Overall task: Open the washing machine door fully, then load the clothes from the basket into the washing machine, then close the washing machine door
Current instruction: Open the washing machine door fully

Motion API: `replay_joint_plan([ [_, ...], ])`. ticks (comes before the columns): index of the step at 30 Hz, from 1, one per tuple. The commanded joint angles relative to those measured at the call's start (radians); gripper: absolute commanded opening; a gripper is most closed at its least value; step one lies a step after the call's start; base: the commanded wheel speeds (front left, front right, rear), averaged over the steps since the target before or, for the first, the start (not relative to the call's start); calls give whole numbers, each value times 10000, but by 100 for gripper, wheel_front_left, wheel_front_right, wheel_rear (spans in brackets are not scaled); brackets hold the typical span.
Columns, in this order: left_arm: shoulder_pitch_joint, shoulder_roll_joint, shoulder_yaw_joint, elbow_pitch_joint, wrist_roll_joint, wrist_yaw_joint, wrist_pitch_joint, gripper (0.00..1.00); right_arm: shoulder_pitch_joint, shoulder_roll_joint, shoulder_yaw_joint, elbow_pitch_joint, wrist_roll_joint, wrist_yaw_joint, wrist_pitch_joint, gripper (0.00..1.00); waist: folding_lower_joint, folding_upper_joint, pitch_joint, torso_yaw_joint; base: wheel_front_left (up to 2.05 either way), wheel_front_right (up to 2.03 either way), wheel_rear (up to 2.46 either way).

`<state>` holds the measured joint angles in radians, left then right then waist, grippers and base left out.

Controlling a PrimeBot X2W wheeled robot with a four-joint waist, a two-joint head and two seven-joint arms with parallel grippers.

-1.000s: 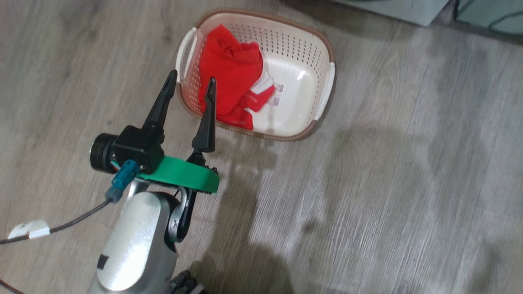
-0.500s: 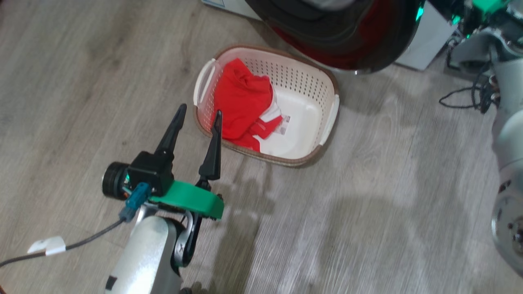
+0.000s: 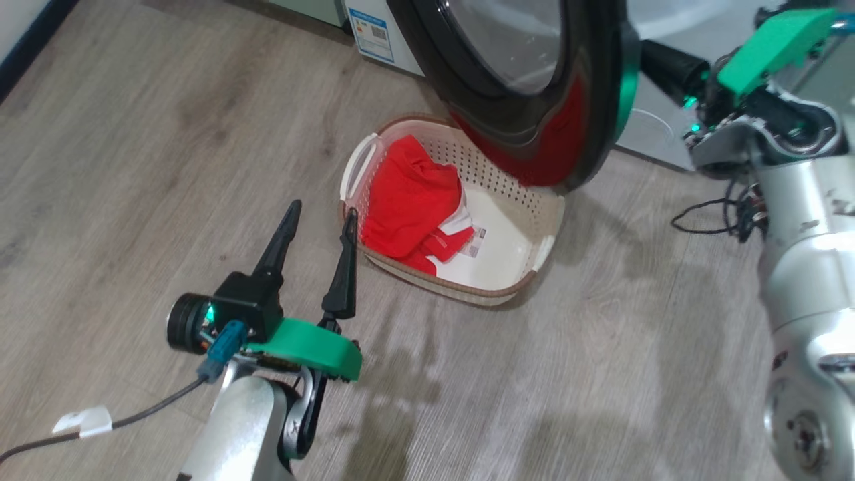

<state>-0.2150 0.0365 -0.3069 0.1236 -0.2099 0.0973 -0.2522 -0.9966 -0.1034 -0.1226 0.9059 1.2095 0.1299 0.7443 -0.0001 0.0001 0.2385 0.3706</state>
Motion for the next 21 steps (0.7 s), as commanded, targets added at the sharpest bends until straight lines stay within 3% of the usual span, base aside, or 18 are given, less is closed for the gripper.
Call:
replay_joint_plan([
  [1, 2, 137, 379, -307, 62, 52, -95, 100, -96, 291, 204, -459, 166, 8, 72, 0, 1, -1, -91, 83, 0, 0, 0],
  [21, 436, 137, 617, -10, 84, 33, -95, 100, 1134, 529, 1430, -1116, 1962, 8, 544, 0, 1, -1, -758, 1063, 0, 0, 0],
])
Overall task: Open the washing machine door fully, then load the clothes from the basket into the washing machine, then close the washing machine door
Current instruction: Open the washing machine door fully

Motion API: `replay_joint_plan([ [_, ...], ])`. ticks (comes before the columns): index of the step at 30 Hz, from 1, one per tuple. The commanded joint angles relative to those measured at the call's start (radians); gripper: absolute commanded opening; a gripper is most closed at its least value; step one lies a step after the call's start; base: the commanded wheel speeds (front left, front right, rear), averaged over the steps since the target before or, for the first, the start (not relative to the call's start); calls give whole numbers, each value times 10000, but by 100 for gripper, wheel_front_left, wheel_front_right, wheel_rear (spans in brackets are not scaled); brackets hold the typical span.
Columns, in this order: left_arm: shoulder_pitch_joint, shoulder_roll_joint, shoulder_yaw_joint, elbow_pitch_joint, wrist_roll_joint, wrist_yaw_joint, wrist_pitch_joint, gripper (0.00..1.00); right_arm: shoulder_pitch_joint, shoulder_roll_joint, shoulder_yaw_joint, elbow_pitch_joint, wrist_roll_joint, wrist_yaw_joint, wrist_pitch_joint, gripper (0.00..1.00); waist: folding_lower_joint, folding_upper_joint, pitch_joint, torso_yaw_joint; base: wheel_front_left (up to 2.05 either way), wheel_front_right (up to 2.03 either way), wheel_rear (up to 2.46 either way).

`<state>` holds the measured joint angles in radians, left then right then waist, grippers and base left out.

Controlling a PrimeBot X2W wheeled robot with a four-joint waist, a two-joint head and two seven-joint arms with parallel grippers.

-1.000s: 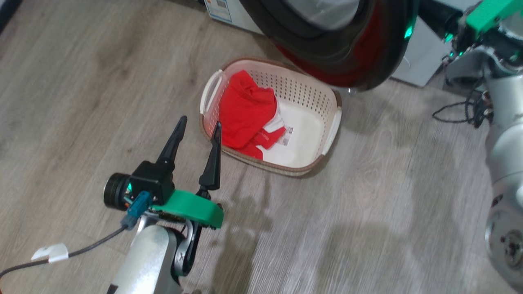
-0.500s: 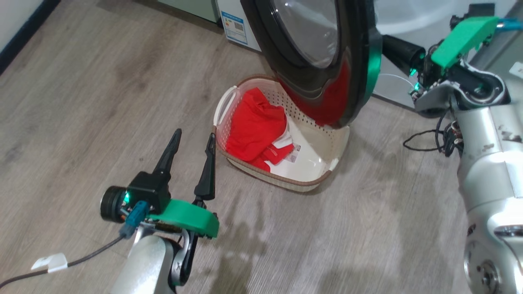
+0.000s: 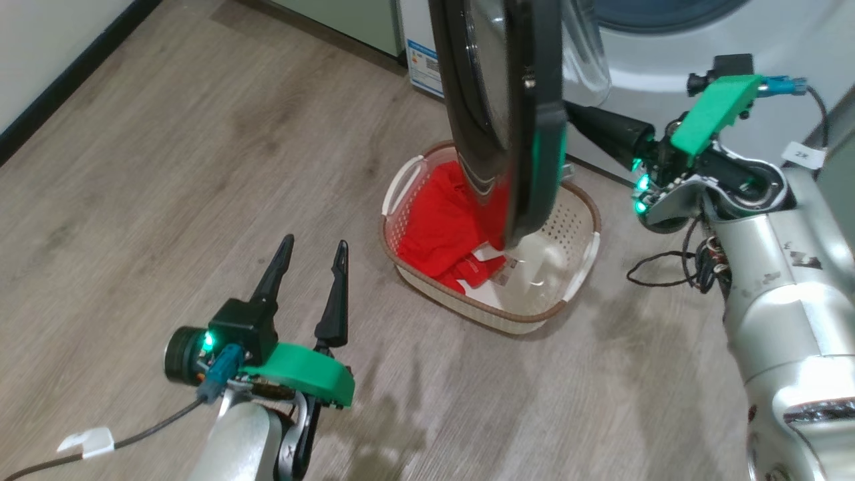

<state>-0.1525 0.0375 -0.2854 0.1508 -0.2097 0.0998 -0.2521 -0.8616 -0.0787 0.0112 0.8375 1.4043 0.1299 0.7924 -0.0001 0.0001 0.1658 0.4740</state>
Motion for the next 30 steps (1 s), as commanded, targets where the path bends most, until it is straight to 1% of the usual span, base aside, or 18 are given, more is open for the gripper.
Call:
replay_joint_plan([
  [1, -179, 127, 401, -280, 81, 10, -97, 100, -185, 282, 245, -457, 144, 8, 47, 0, 1, -1, -50, 83, 0, 0, 0],
  [10, -125, 127, 357, -281, 47, 36, -97, 100, -37, 283, 1514, -506, 1144, 8, -386, 0, 1, -1, -205, 604, 0, 0, 0],
  [15, -102, 127, 397, -279, 41, 33, -97, 100, -50, 284, 2040, -449, 1509, 8, -673, 0, 1, -1, -242, 754, 0, 0, 0],
  [20, -47, 127, 477, -287, 51, 61, -97, 100, -26, 284, 2316, -395, 1683, 8, -910, 0, 1, -1, -325, 692, 0, 0, 0],
  [24, -4, 127, 498, -283, 53, 63, -97, 100, 116, 258, 2295, -336, 1628, 8, -1148, 0, 1, -1, -462, 522, 0, 0, 0],
  [27, -25, 127, 516, -269, 66, 56, -97, 100, 326, 113, 2265, -469, 1534, 8, -1314, 0, 1, -1, -591, 369, 0, 0, 0],
  [30, -1, 127, 567, -174, -70, -13, -97, 100, 685, -167, 2382, -813, 1198, 8, -1589, 0, 1, -1, -745, 188, 0, 0, 0],
])
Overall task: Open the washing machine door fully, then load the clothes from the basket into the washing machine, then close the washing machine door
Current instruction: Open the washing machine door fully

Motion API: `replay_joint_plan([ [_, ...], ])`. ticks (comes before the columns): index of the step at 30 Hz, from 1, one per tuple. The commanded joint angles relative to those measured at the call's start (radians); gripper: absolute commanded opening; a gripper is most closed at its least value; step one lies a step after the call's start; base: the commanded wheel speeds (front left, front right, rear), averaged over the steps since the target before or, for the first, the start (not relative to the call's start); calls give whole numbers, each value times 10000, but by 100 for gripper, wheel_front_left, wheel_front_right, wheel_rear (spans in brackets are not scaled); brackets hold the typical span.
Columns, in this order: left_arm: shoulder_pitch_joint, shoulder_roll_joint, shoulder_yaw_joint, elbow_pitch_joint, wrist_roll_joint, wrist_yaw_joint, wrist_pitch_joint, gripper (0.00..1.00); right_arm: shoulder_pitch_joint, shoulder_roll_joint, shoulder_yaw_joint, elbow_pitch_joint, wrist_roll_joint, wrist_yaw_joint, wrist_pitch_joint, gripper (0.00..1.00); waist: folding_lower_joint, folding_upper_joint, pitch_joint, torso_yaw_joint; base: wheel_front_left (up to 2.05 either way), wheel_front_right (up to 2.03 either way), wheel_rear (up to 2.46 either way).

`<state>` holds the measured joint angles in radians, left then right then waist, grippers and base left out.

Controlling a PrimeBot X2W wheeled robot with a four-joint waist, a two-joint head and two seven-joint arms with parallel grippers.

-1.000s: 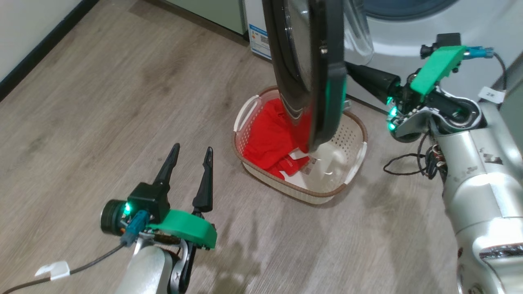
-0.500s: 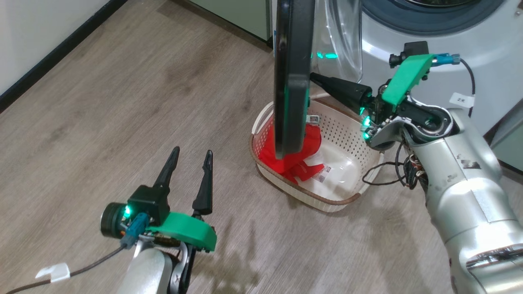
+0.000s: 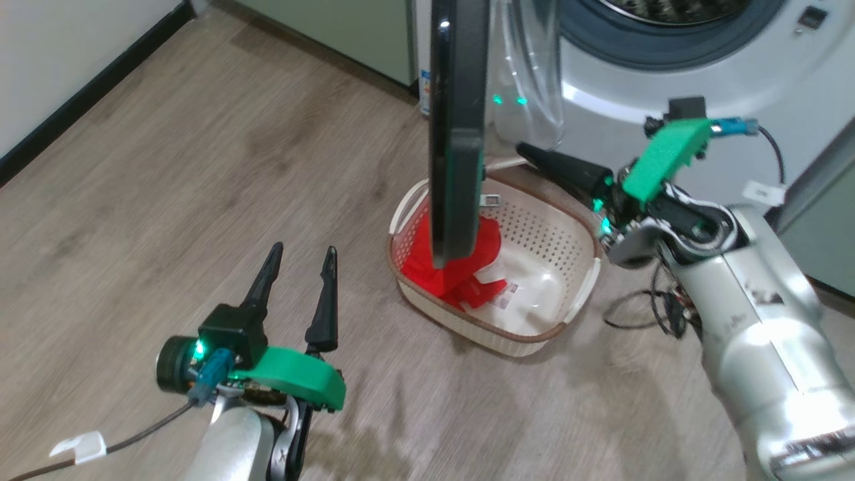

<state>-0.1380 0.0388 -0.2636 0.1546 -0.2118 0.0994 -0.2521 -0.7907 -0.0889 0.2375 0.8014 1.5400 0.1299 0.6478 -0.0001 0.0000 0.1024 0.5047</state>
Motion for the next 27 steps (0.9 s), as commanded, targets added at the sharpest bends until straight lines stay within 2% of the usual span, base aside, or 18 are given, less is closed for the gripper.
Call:
replay_joint_plan([
  [1, -150, 114, 364, -169, -92, -48, -97, 100, 141, -170, 166, -621, -281, 8, -246, 0, 1, 0, -160, -170, 0, 0, 0],
  [5, -191, 114, 469, -57, -113, -114, -97, 100, 907, -805, 602, -1712, -1229, 8, -1000, 0, 1, 0, -318, -395, 0, 0, 0],
  [8, -232, 114, 588, 1, -84, -136, -97, 100, 1547, -1407, 1156, -2818, -2365, 8, -2073, 0, 1, 0, -351, -575, 0, 0, 0],
  [9, -232, 114, 588, 1, -84, -136, -97, 100, 1547, -1407, 1156, -2818, -2365, 8, -2073, 0, 1, 0, -351, -575, 0, 0, 0],
  [13, -334, 114, 753, 87, -79, -235, -97, 100, 2152, -2175, 1995, -4014, -4051, 8, -3935, 0, 1, 0, -308, -819, 0, 0, 0],
  [17, -416, 114, 870, 273, -230, -426, -97, 100, 2505, -2726, 2559, -4499, -5560, 8, -5958, 0, 1, 0, -320, -998, 0, 0, 0],
  [23, -414, 114, 1143, 311, -233, -448, -97, 100, 3010, -2873, 2210, -4534, -7013, 8, -8396, 0, 1, 0, -351, -1315, 0, 0, 0],
  [27, -331, 114, 1254, 241, -202, -475, -97, 100, 3513, -2616, 1537, -4620, -8189, 8, -8974, 0, 1, 0, -382, -1482, 0, 0, 0],
])
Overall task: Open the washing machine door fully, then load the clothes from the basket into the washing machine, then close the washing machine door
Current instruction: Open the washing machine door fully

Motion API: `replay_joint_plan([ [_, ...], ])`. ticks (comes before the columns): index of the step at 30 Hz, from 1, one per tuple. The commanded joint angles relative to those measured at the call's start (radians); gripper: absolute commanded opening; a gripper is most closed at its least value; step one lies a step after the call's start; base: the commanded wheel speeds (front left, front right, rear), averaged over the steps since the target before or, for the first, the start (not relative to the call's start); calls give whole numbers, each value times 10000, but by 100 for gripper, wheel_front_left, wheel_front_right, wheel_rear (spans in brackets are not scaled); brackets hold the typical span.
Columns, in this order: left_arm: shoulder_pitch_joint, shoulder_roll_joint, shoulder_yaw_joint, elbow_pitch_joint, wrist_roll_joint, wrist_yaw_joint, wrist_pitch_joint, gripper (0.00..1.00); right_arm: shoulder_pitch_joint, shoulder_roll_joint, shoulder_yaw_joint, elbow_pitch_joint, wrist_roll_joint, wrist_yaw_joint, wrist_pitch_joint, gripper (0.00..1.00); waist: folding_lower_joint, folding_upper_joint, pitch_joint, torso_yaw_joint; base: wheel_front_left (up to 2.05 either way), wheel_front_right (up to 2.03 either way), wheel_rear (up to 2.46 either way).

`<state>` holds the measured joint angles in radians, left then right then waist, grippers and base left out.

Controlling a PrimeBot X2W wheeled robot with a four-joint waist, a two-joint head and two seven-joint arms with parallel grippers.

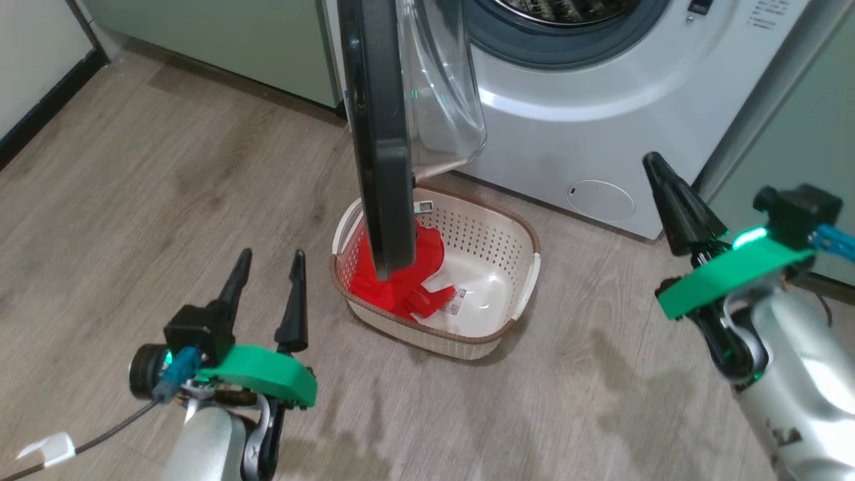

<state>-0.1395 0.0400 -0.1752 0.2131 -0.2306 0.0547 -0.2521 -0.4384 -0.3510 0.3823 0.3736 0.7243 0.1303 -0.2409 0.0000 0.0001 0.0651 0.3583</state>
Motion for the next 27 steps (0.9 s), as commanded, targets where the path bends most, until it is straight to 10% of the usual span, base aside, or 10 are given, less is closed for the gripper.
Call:
replay_joint_plan([
  [1, -294, 102, 393, -369, -12, -28, -97, 100, 162, 128, -157, -411, -298, 4, -136, 0, 0, -1, -15, -45, 0, 0, 0],
  [15, -103, 102, 500, -736, 136, -214, -97, 100, 2686, 2368, -3229, -2188, -3557, 4, -206, 0, 0, -1, 39, -254, 0, 0, 0],
  [16, -96, 102, 485, -723, 142, -214, -97, 100, 2787, 2471, -3356, -2259, -3633, 4, -207, 5, 0, -1, 42, -260, 0, 0, 0],
  [17, -90, 102, 474, -713, 146, -212, -97, 100, 2874, 2545, -3471, -2330, -3801, 4, -207, 42, 0, -1, 43, -270, 0, 0, 0],
  [18, -90, 102, 474, -713, 146, -212, -97, 100, 2874, 2545, -3471, -2330, -3801, 4, -207, 42, 0, -1, 43, -270, 0, 0, 0],
  [19, -81, 102, 448, -704, 147, -206, -97, 100, 3056, 2608, -3316, -2351, -4092, 4, -207, 100, 0, -1, 36, -275, 0, 0, 0],
  [27, 55, 102, 421, -716, 103, -170, -97, 100, 3255, 2753, -3257, -2479, -4349, 4, -207, 100, 0, -1, -19, -325, 0, 0, 0],
])
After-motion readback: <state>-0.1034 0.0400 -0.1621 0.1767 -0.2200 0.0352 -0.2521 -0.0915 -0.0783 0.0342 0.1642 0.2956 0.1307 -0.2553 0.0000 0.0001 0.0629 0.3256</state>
